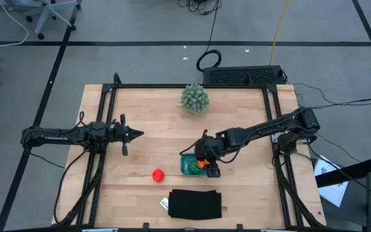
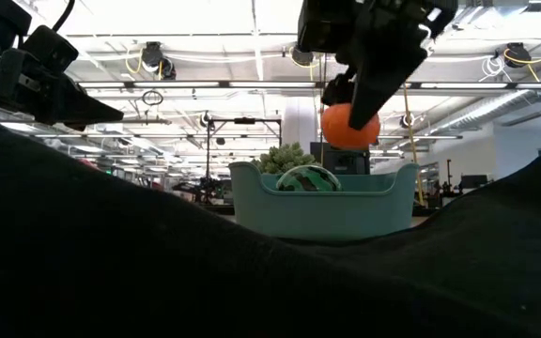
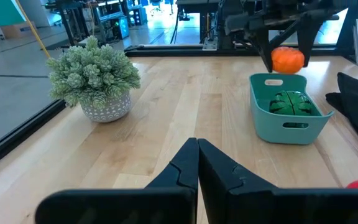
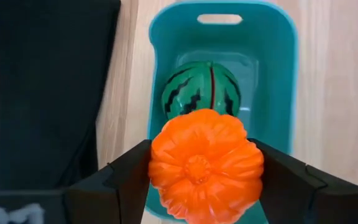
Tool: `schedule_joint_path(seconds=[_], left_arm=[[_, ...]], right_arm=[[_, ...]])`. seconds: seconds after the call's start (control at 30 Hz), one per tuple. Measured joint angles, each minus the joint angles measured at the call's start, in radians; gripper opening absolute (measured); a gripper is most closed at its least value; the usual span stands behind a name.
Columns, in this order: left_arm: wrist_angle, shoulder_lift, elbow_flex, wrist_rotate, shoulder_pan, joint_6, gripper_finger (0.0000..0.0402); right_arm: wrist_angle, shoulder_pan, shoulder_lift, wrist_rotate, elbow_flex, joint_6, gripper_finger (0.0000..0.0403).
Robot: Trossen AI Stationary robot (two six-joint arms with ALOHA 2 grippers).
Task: Pick and placing Produce into tupperware
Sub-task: Put the pumpkin into the blue bin
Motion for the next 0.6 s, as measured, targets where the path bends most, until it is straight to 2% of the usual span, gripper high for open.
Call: schedule_joint_path(seconds=[0.3, 0.6], left_arm=[[0.000, 0.000, 0.000, 0.000, 0.000, 0.000, 0.0005], [0.001, 0.000, 0.000, 0.000, 0.000, -0.003, 0.0006]], right_arm=[[0.109, 0.014, 0.000, 0.001, -0.093, 0.057, 0.0231], [0.128, 0.014, 0.000, 0.001, -0.108, 0.089, 0.0230]])
